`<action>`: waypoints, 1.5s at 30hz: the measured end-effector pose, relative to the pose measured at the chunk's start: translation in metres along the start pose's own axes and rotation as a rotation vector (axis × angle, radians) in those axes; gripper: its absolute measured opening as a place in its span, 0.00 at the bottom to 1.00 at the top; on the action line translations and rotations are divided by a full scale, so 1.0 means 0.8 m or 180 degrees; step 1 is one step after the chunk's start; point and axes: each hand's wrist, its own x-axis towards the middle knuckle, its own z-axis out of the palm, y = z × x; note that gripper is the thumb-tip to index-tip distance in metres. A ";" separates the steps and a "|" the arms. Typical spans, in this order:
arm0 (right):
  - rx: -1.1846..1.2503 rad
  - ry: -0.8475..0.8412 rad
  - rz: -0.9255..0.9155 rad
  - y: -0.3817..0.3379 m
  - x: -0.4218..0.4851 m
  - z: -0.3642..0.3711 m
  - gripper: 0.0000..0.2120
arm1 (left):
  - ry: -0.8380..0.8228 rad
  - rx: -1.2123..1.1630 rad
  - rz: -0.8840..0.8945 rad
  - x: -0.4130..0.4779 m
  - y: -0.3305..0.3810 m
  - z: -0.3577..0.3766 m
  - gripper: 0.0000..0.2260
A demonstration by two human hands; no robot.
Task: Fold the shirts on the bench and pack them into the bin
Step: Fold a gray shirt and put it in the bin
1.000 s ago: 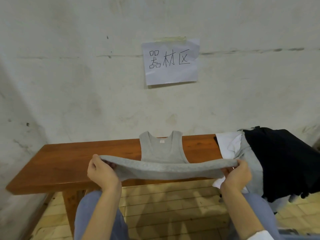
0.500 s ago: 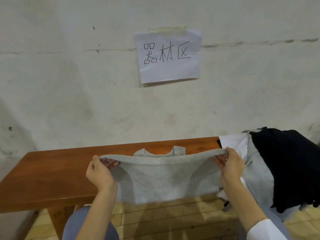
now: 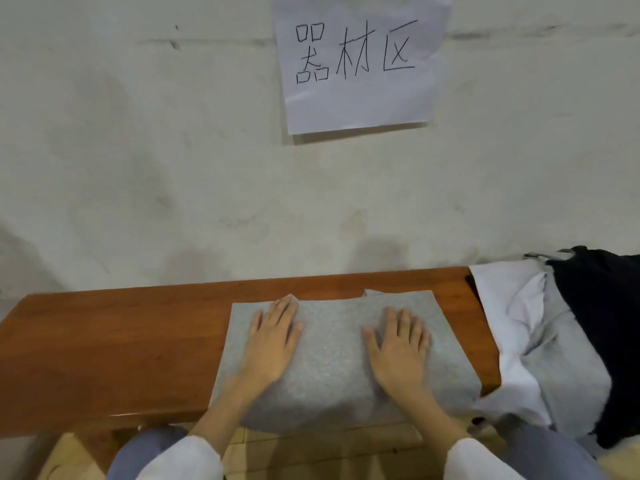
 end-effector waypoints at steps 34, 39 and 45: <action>0.0165 -0.0336 -0.0109 -0.055 -0.003 0.002 0.38 | -0.0383 0.0321 0.0677 0.041 -0.012 -0.005 0.41; -0.0635 -0.0115 -0.0863 -0.036 0.018 0.026 0.48 | -0.0562 0.0383 -0.0118 0.014 0.002 -0.001 0.39; -0.0694 -0.0757 -0.1984 -0.014 0.069 -0.016 0.48 | -0.0113 0.0905 -0.0388 -0.042 0.042 -0.028 0.22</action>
